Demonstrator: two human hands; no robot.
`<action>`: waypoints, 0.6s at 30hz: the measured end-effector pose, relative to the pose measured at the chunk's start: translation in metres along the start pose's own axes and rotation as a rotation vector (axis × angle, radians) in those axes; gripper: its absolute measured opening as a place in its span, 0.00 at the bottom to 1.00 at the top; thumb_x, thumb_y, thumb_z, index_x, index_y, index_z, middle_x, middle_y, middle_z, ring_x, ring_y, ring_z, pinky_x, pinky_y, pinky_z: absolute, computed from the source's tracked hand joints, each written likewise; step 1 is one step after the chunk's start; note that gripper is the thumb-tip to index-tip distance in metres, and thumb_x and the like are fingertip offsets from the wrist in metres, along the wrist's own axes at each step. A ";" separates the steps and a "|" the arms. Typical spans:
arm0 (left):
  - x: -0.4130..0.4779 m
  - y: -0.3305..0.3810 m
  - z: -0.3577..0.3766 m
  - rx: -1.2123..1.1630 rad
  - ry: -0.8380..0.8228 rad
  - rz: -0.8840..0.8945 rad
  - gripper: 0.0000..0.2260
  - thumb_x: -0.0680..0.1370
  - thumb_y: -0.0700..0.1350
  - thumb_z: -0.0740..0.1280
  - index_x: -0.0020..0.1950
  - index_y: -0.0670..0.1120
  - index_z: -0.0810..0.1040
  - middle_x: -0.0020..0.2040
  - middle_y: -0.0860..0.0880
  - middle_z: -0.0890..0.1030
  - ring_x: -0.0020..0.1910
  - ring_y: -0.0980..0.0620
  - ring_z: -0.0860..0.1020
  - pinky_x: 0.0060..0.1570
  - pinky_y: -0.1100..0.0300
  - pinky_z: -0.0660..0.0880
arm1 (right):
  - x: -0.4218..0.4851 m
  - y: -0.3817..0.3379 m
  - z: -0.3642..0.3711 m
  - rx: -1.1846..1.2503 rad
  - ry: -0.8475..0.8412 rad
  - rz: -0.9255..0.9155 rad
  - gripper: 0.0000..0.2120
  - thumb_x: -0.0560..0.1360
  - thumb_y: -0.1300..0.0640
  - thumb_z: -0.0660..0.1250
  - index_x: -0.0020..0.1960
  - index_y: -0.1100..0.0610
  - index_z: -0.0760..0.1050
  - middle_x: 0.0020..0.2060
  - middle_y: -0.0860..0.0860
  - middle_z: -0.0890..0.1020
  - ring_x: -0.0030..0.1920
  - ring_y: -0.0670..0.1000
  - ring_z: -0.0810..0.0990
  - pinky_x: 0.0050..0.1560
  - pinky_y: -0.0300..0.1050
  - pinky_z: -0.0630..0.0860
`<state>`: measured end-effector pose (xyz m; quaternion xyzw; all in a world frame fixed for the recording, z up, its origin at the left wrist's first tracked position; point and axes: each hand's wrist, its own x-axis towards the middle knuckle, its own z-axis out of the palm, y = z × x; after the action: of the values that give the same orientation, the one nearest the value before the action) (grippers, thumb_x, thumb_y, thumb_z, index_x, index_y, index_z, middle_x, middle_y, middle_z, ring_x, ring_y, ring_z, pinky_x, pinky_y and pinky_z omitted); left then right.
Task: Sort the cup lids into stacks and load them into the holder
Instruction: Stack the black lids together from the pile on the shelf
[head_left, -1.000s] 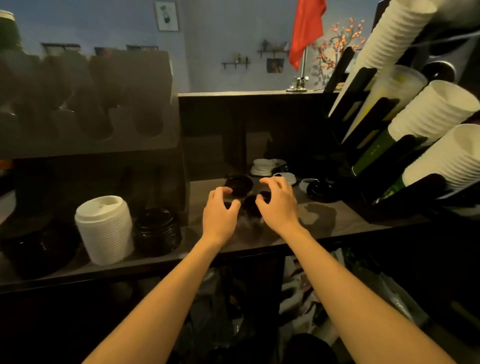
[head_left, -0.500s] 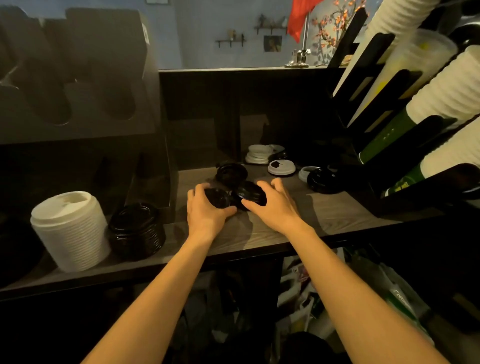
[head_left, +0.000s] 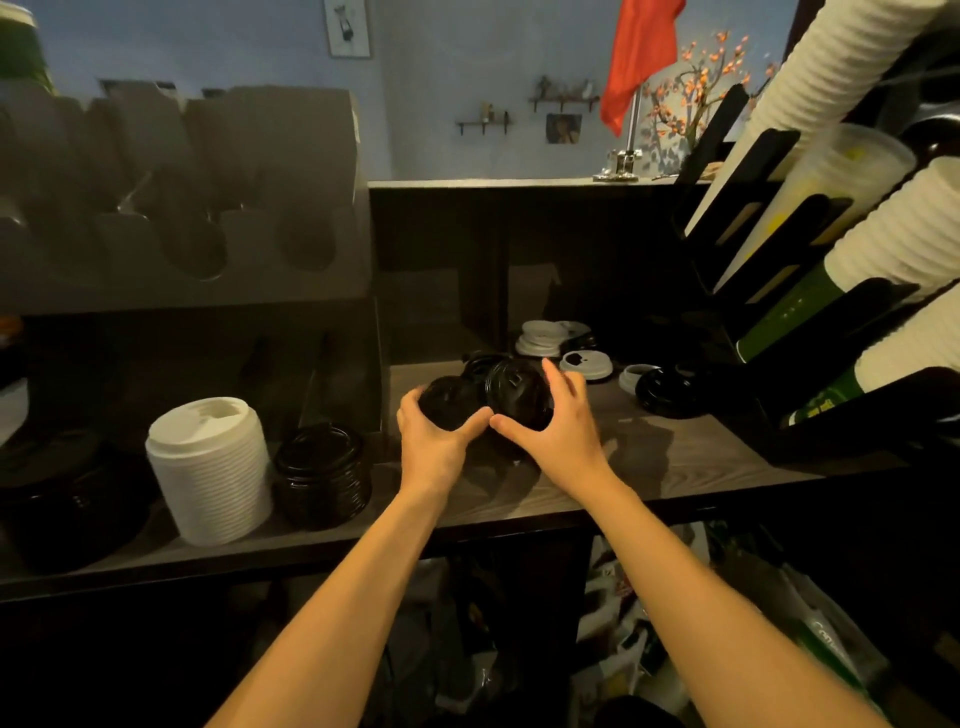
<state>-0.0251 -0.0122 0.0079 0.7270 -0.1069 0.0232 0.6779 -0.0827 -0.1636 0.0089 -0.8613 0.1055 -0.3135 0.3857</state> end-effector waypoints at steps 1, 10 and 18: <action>0.000 -0.001 0.001 -0.041 -0.007 0.000 0.29 0.75 0.53 0.77 0.71 0.52 0.67 0.69 0.51 0.71 0.67 0.51 0.73 0.66 0.52 0.75 | 0.000 -0.002 0.005 0.033 0.021 0.010 0.47 0.68 0.40 0.78 0.78 0.55 0.62 0.66 0.48 0.65 0.67 0.46 0.67 0.67 0.43 0.70; 0.004 0.004 0.003 -0.414 0.060 -0.223 0.03 0.86 0.44 0.60 0.59 0.49 0.69 0.52 0.47 0.77 0.54 0.47 0.79 0.51 0.51 0.79 | 0.002 -0.024 0.041 0.083 -0.018 0.067 0.45 0.64 0.34 0.78 0.73 0.48 0.61 0.67 0.46 0.73 0.64 0.47 0.73 0.59 0.44 0.74; 0.000 0.003 0.006 -0.406 0.002 -0.125 0.17 0.80 0.42 0.70 0.65 0.48 0.68 0.57 0.49 0.78 0.55 0.53 0.80 0.50 0.58 0.78 | 0.005 -0.025 0.044 -0.162 -0.111 0.057 0.45 0.69 0.41 0.78 0.77 0.52 0.58 0.72 0.51 0.67 0.69 0.54 0.71 0.65 0.50 0.73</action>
<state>-0.0262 -0.0187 0.0098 0.5808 -0.0633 -0.0400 0.8106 -0.0525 -0.1224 0.0073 -0.9023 0.1335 -0.2446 0.3290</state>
